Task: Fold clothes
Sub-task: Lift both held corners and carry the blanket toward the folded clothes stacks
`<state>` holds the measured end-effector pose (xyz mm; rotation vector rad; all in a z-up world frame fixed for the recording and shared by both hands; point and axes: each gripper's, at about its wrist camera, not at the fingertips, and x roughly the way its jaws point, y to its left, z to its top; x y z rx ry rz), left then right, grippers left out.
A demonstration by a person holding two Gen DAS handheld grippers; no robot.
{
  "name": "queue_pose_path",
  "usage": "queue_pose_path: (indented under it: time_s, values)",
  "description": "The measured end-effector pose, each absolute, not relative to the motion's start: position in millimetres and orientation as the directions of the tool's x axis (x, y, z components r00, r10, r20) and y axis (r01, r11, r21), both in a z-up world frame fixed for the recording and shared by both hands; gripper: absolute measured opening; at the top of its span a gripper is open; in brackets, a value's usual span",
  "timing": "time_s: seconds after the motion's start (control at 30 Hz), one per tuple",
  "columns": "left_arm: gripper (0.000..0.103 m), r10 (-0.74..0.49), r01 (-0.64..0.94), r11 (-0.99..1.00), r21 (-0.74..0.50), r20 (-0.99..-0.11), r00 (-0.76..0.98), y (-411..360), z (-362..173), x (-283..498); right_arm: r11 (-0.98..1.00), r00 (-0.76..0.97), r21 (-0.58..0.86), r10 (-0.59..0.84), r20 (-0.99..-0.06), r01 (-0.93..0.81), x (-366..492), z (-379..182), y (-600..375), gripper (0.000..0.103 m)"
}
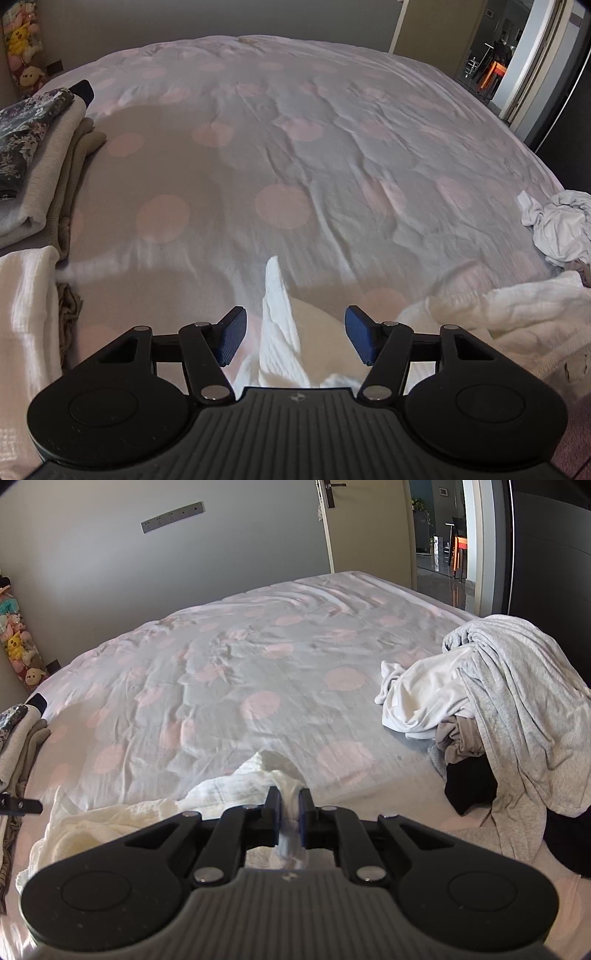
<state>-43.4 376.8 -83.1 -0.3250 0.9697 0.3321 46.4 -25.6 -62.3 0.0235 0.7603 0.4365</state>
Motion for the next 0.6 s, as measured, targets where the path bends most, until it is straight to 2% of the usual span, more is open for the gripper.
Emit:
queue_pose_path:
  time_s: [0.07, 0.13, 0.2, 0.23, 0.27, 0.4, 0.6]
  values:
    - [0.045, 0.123, -0.431, 0.894, -0.125, -0.856, 0.502, 384.3, -93.3, -31.2, 0.914, 0.636, 0.172, 0.381, -0.67, -0.367, 51.0, -65.2, -26.7, 0.011]
    - [0.028, 0.113, -0.449, 0.883, -0.135, -0.869, 0.482, 390.5, -102.2, -24.3, 0.917, 0.633, 0.169, 0.374, -0.678, -0.361, 55.7, -68.2, -27.5, 0.011]
    - [0.019, 0.105, -0.465, 0.873, -0.147, -0.874, 0.474, 394.9, -108.6, -22.5, 0.92, 0.631, 0.167, 0.368, -0.682, -0.355, 59.2, -70.5, -27.4, 0.011]
    - [0.008, 0.102, -0.467, 0.871, -0.151, -0.875, 0.474, 396.0, -110.2, -22.8, 0.921, 0.631, 0.167, 0.366, -0.684, -0.353, 60.7, -71.4, -27.3, 0.011]
    - [0.004, 0.106, -0.468, 0.871, -0.15, -0.873, 0.477, 396.2, -109.7, -24.3, 0.921, 0.631, 0.167, 0.364, -0.685, -0.351, 61.8, -71.8, -27.3, 0.011]
    - [0.001, 0.156, -0.483, 0.866, -0.125, -0.851, 0.501, 399.1, -94.2, -34.5, 0.928, 0.658, 0.164, 0.355, -0.665, -0.335, 64.1, -63.9, -33.2, 0.011]
    - [0.001, 0.284, -0.56, 0.823, -0.092, -0.787, 0.547, 420.1, -39.8, -74.6, 0.941, 0.724, 0.156, 0.332, -0.605, -0.301, 65.2, -39.8, -49.6, 0.01]
